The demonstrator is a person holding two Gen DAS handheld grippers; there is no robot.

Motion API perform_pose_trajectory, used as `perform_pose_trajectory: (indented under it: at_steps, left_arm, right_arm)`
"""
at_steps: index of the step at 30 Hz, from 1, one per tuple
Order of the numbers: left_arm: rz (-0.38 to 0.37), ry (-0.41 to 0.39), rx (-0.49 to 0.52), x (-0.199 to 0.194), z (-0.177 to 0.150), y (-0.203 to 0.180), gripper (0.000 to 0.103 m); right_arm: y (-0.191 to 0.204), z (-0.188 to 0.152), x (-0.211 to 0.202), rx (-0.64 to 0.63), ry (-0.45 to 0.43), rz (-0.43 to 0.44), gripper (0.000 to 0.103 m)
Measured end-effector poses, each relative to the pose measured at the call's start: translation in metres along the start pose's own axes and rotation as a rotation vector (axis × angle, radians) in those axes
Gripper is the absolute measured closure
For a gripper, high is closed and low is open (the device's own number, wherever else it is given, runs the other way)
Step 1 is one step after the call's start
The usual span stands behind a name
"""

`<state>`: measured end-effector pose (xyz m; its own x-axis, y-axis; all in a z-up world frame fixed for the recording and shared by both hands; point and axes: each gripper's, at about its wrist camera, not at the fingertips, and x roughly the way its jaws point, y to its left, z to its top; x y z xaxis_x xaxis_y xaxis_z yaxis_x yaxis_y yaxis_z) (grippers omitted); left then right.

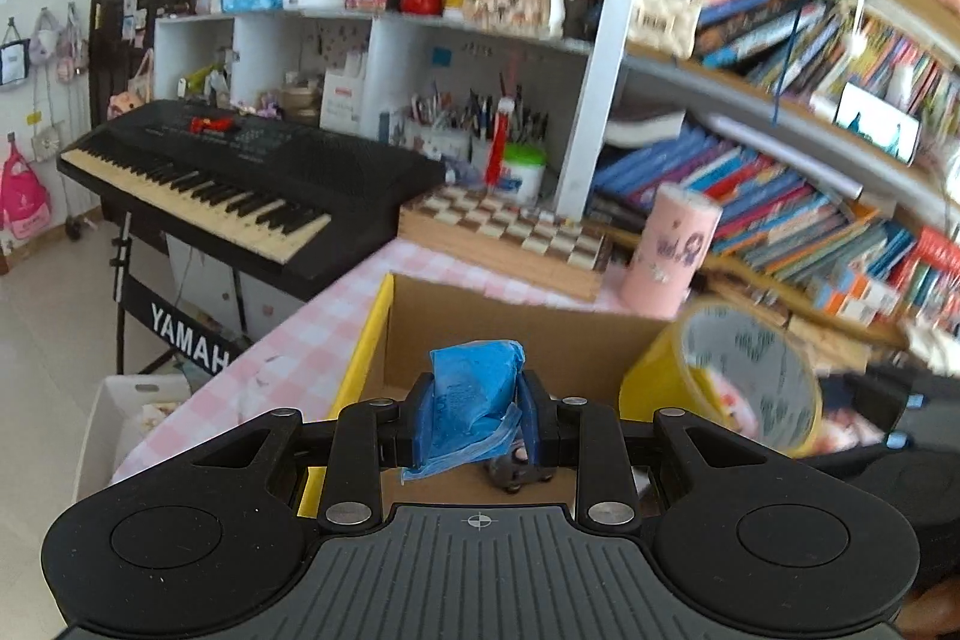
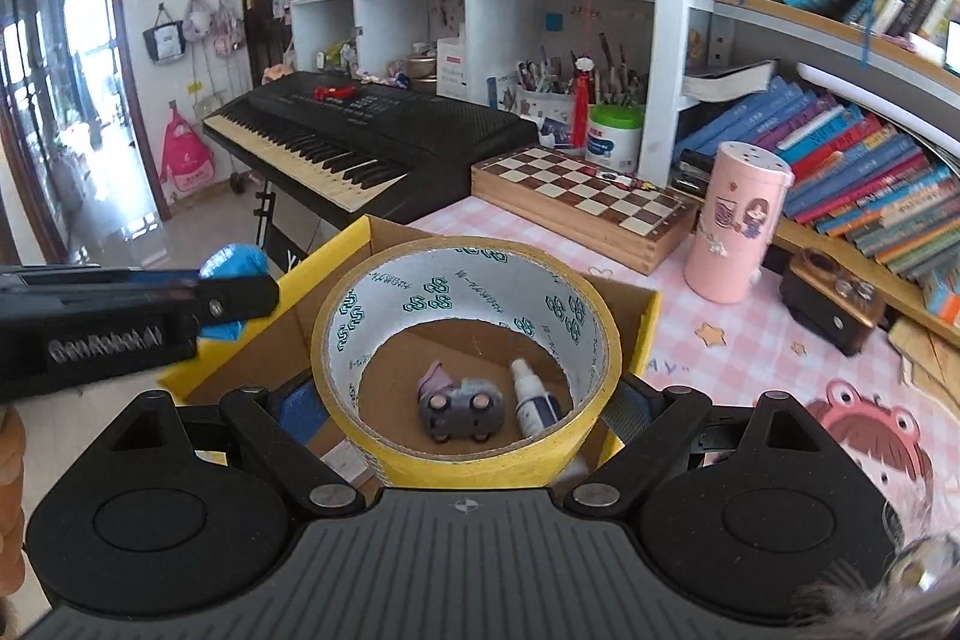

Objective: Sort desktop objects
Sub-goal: 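Lower the blue item and tape roll into the yellow box and open both tools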

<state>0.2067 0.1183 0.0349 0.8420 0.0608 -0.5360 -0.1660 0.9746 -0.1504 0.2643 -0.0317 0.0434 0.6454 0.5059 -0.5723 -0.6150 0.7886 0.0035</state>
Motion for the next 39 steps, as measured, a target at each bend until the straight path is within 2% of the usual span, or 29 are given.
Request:
perform_pose_trajectory:
  at_steps: [6,14,18,26,29,35,37,39]
  left_arm:
    - [0.051,0.1,0.044,0.04,-0.01,-0.001,0.076]
    - [0.087,0.223,0.108,0.073,-0.026,-0.008,0.076]
    - [0.098,0.258,0.117,0.083,-0.028,-0.01,0.076]
    - [0.106,0.305,0.107,0.092,-0.031,-0.007,0.075]
    - [0.103,0.312,0.105,0.092,-0.031,-0.007,0.073]
    - [0.094,0.284,0.103,0.086,-0.029,-0.008,0.071]
    - [0.094,0.273,0.103,0.083,-0.028,-0.007,0.067]
    - [0.092,0.253,0.105,0.076,-0.027,-0.007,0.059]
  right_arm:
    - [-0.001,-0.002,0.046,-0.179,0.077,0.001,0.013]
    - [0.009,-0.005,0.095,-0.492,0.232,0.093,0.013]
    - [0.015,-0.006,0.118,-0.612,0.316,0.133,0.013]
    - [0.019,-0.003,0.142,-0.704,0.389,0.203,0.013]
    - [0.022,-0.004,0.146,-0.719,0.423,0.2,0.013]
    - [0.019,-0.004,0.143,-0.696,0.416,0.186,0.01]
    - [0.018,-0.003,0.141,-0.676,0.413,0.172,0.01]
    - [0.017,-0.003,0.135,-0.668,0.401,0.162,0.01]
